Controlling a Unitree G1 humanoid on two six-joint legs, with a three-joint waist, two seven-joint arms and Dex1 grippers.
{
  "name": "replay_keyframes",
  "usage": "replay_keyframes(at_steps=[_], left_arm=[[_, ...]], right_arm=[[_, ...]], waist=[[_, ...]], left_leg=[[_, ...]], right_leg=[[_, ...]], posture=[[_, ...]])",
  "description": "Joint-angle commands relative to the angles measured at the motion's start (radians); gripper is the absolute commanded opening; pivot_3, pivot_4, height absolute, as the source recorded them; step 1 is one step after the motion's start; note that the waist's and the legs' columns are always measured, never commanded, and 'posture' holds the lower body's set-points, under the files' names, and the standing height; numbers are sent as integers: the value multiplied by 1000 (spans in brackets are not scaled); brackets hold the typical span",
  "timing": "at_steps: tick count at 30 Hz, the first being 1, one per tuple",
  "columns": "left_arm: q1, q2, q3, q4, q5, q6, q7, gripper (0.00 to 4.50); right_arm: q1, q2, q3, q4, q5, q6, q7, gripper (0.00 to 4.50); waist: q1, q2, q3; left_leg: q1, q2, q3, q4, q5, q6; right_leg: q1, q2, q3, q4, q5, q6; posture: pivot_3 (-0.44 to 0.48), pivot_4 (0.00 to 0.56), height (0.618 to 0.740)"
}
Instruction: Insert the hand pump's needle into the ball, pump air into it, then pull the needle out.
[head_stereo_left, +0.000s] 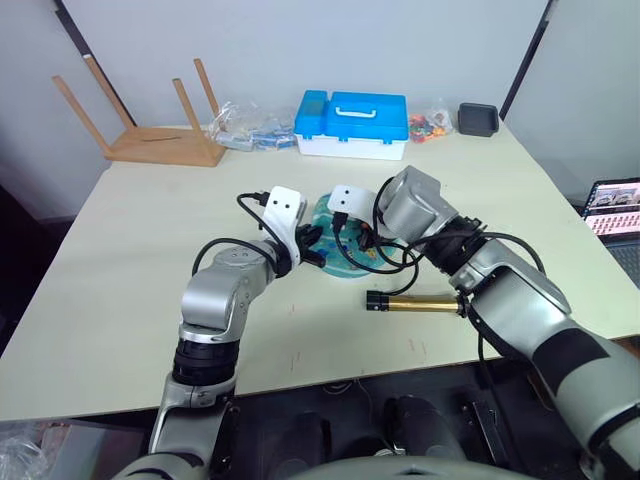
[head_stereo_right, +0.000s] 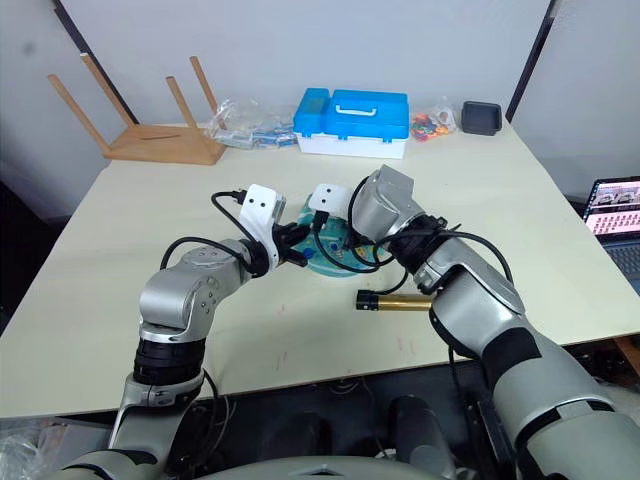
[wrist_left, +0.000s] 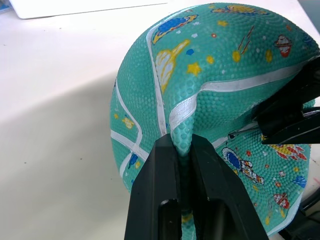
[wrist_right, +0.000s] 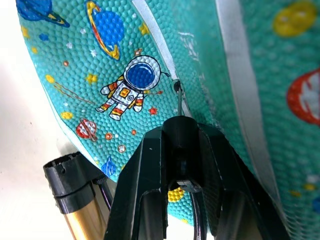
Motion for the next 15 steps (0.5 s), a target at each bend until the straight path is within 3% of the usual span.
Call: replay_keyframes(at_steps=[1,6,10,11,15], left_arm=[[-2,-61,-120,26,-73,-26,-103,0],[-11,-55,-116,63,-63,-58,-118,0],[-14,-33,-110,92,-47,-90,-136,0],[-16,-30,-108,99,-43,-97,-140,0],[-22,-28,-102,116,-28,-116,-156,0]], right_arm=[[29,130,-3,-77,72,-90,8,339],[68,79,2,-207,57,-71,36,339],[132,-33,-2,-422,33,-4,48,339],[145,-52,-4,-462,33,10,51,339],[177,-89,-6,-547,27,42,35,339]], waist=[[0,0,0],[2,3,0],[7,7,1],[8,7,2],[26,12,9]], left_leg=[[0,0,-1,0,0,0],[-1,-1,-9,0,0,-1],[-4,-3,-15,0,0,-2],[-6,-3,-16,-1,3,-10],[-9,-8,-18,-1,4,-15]], right_leg=[[0,0,-1,0,0,0],[0,0,-7,0,0,0],[-2,0,-10,0,0,0],[-4,0,-11,0,0,0],[-5,-2,-11,-1,0,0]], posture=[[0,150,740],[0,150,740],[0,150,740],[0,150,740],[0,150,740]])
